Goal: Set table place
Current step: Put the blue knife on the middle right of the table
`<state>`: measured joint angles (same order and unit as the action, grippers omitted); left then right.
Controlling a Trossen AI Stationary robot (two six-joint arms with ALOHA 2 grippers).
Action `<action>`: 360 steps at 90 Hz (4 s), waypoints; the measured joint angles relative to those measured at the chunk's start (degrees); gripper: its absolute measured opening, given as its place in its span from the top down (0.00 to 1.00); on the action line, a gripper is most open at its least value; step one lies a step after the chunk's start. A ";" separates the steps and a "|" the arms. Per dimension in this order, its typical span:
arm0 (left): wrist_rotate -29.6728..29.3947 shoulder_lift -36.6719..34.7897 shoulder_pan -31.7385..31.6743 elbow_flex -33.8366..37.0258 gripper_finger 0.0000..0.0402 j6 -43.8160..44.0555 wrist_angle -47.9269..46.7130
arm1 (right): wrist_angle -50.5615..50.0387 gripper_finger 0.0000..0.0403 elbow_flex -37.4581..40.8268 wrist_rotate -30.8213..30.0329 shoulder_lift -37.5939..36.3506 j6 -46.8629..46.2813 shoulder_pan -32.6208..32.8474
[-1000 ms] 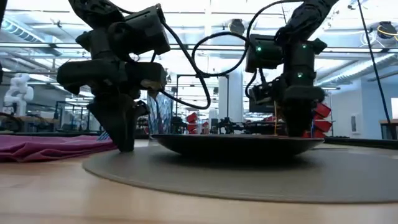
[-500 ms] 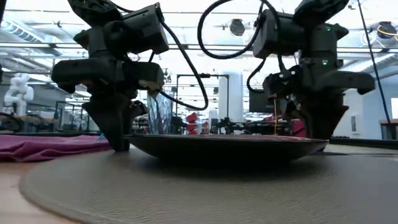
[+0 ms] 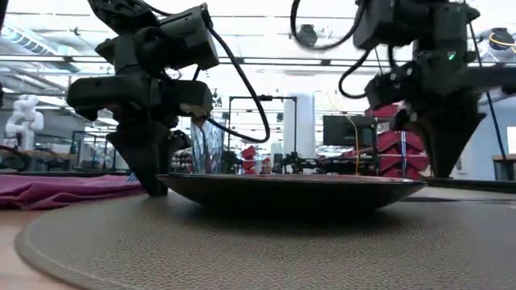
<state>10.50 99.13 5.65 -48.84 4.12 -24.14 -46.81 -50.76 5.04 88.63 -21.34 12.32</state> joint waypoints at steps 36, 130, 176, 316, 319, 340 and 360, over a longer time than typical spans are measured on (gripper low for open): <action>-0.04 0.00 -0.02 0.00 0.80 -0.18 0.00 | 1.67 1.00 6.99 5.87 0.08 -9.03 5.31; -0.20 0.00 0.11 0.00 0.80 0.04 0.07 | 1.52 1.00 13.62 9.44 -0.31 0.45 -18.67; -0.05 0.00 0.25 0.15 0.80 0.19 0.84 | 18.44 1.00 10.13 -21.98 0.39 10.63 -34.15; -0.98 0.00 0.74 0.17 0.80 1.57 1.19 | 24.08 1.00 5.52 -0.51 3.79 4.13 -17.26; -0.98 0.00 0.74 0.17 0.80 1.58 1.20 | 24.17 1.00 5.49 -0.37 4.29 3.94 -17.02; -0.98 0.00 0.74 0.17 0.80 1.58 1.22 | 22.25 1.00 5.31 -1.12 5.48 2.26 -15.05; -0.97 0.02 0.76 0.17 0.80 1.53 1.66 | 17.80 1.00 5.27 -0.49 5.35 0.98 -13.07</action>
<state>9.53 99.15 6.42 -48.66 5.65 -22.48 -29.02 -45.50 4.55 93.97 -20.36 -0.75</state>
